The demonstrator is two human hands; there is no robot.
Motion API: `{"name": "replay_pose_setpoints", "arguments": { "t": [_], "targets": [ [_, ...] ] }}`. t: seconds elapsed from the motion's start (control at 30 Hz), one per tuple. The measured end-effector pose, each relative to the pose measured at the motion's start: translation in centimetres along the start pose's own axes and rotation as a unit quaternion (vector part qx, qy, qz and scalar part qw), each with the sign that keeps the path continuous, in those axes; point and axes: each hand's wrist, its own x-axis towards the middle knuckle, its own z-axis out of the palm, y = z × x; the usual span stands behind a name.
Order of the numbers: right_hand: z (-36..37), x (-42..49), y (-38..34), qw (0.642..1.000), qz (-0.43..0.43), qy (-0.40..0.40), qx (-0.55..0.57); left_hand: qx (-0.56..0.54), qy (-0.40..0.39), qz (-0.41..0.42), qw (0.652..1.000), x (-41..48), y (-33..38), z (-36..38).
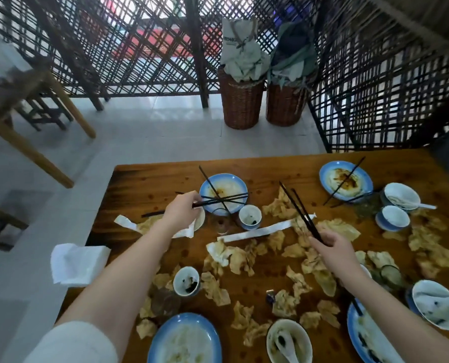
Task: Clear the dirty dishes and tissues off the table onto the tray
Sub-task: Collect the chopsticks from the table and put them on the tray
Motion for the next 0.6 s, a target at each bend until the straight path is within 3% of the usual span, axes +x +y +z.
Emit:
{"name": "replay_pose_setpoints", "arguments": {
  "t": [0.23, 0.6],
  "targets": [
    [0.0, 3.3, 1.0, 0.997, 0.061, 0.035, -0.014, -0.019, -0.053, 0.034, 0.998, 7.5, 0.6, 2.3],
    [-0.3, 5.0, 1.9, 0.993, 0.073, 0.091, 0.014, 0.067, -0.134, 0.093, 0.984, 12.6, 0.5, 5.7]
  ]
}}
